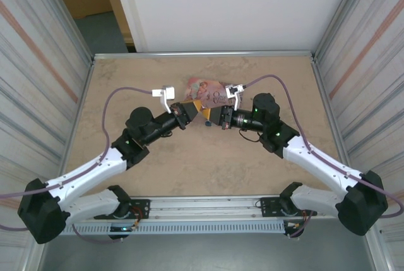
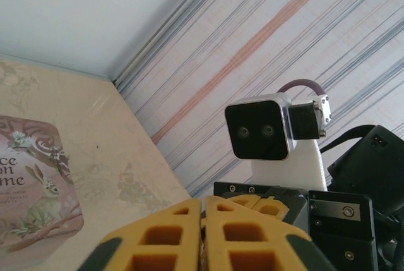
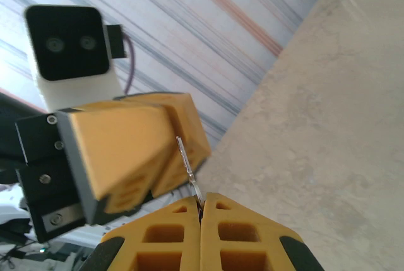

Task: Unlock a padlock with a key

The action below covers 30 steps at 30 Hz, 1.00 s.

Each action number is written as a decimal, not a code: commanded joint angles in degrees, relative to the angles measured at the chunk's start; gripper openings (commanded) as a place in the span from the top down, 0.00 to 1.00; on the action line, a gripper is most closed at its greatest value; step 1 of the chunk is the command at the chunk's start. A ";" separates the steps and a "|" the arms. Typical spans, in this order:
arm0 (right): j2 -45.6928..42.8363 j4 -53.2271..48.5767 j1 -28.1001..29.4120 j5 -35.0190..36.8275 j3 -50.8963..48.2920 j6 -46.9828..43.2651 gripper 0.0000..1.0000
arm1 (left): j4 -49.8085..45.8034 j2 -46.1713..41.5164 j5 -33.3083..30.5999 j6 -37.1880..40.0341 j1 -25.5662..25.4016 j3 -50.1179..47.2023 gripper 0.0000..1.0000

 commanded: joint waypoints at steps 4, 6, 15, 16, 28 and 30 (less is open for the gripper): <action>-1.65 -13.31 -2.38 1.44 2.98 -9.08 1.00 | -4.51 -5.40 -3.07 2.09 1.57 -0.56 0.51; -1.44 -17.72 -3.37 1.42 3.90 -12.49 1.00 | -7.42 -7.25 -3.81 4.26 1.65 -0.91 0.44; 3.63 -24.44 -10.15 -3.06 4.32 -20.71 1.00 | -26.40 -14.50 -8.41 13.70 1.63 -1.81 0.34; 4.57 -24.47 -10.63 -3.44 4.50 -21.15 1.00 | -27.90 -14.92 -8.64 14.10 1.64 -2.14 0.34; 21.44 -17.97 -17.75 -7.71 8.12 -15.39 1.00 | -28.49 -9.27 -10.17 16.74 1.66 -10.93 0.29; 23.99 -17.64 -18.34 -7.69 9.17 -15.37 1.00 | -26.67 -7.40 -9.69 16.87 1.62 -11.68 0.29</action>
